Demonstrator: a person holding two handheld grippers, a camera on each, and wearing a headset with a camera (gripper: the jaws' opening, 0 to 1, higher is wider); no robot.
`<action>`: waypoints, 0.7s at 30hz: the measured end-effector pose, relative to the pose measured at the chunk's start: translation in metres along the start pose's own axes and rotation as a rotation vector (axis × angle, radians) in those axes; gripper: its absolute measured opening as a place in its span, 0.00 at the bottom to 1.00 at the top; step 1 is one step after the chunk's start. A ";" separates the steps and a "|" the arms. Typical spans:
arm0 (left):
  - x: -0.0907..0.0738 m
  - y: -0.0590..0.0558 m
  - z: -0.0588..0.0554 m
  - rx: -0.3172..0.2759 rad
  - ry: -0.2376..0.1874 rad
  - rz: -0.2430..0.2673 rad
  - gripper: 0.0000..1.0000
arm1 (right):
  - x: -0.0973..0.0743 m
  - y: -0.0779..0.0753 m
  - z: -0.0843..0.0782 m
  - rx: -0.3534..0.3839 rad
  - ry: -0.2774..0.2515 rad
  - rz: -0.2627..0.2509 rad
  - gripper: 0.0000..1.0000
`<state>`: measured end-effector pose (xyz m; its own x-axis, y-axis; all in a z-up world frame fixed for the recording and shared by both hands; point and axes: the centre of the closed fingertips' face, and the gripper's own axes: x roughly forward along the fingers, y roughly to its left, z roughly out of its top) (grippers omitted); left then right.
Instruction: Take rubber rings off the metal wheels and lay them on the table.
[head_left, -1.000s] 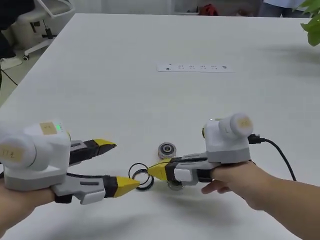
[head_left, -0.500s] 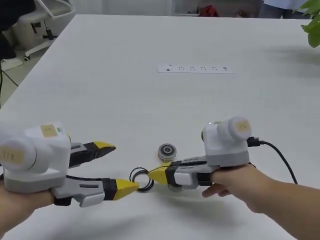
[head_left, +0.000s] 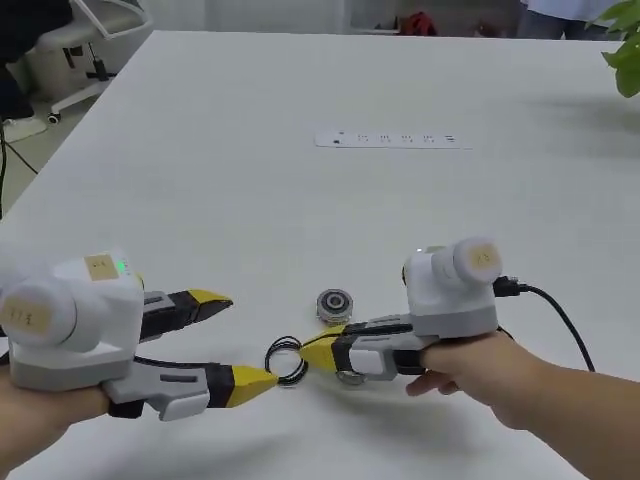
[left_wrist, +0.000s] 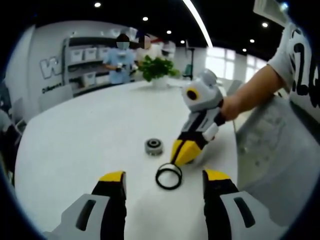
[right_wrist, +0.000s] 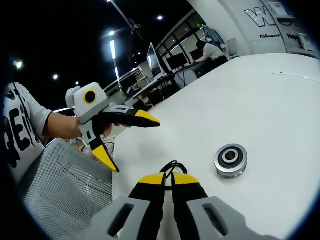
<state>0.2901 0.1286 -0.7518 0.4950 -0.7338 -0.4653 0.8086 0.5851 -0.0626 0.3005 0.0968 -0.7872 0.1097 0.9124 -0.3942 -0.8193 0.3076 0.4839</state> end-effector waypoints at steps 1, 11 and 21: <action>0.000 0.000 0.000 -0.001 0.001 -0.001 0.63 | 0.000 0.000 0.000 -0.001 0.000 -0.001 0.03; 0.001 -0.001 -0.001 -0.002 0.004 -0.006 0.63 | 0.000 -0.002 -0.001 -0.018 0.008 -0.009 0.06; 0.002 -0.001 -0.002 -0.005 0.008 -0.010 0.62 | -0.003 -0.006 0.001 -0.029 0.009 -0.019 0.08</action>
<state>0.2901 0.1272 -0.7547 0.4839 -0.7369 -0.4719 0.8119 0.5793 -0.0720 0.3053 0.0928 -0.7886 0.1204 0.9038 -0.4107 -0.8329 0.3171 0.4536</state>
